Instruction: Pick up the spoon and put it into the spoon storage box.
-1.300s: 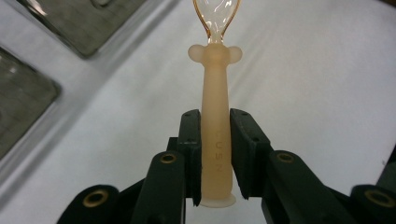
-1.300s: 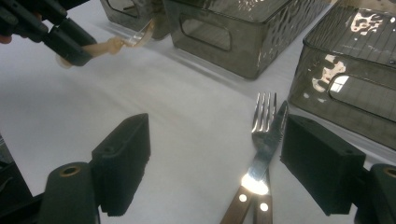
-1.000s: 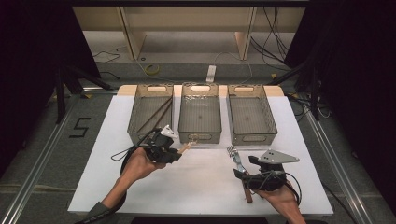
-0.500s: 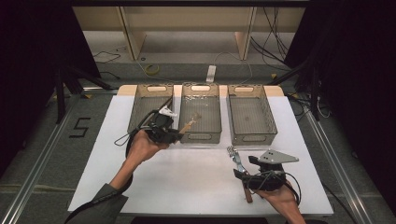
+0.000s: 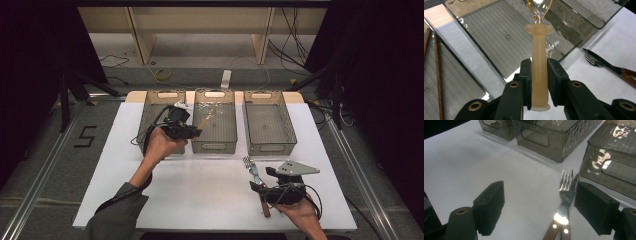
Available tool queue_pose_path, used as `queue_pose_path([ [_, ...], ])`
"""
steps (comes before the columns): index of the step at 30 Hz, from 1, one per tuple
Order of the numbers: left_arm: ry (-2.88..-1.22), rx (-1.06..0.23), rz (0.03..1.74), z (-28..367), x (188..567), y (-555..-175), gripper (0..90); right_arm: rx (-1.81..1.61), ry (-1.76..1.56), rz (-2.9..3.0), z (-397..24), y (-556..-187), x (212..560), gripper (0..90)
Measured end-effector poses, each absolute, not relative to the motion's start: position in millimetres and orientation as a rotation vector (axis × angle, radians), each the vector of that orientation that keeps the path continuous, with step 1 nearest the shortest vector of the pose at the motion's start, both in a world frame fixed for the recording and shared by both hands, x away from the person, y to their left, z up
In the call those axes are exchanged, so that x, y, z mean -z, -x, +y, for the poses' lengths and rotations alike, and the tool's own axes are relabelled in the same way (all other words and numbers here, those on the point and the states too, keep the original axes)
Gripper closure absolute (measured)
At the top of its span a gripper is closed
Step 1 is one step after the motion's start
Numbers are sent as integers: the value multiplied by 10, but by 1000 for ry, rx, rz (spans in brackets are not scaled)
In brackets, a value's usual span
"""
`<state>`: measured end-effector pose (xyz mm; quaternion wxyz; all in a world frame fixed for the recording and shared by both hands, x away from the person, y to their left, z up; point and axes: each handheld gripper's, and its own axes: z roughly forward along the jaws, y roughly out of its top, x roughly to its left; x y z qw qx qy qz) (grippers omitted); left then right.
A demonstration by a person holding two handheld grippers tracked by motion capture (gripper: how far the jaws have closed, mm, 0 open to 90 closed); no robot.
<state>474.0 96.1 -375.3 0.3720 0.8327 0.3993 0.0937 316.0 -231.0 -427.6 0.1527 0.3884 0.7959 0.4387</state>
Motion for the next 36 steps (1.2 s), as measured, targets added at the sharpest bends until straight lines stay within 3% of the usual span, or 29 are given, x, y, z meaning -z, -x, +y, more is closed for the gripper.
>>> queue_pose_path([
  [20,-2106,-240,1103,830,3841,-5089,741,-1258,-1114,2289,-2299,-3160,4282,247],
  [36,-2105,-249,1128,741,3920,-5162,739,-1256,-1116,2294,-2299,-3163,4286,247],
])
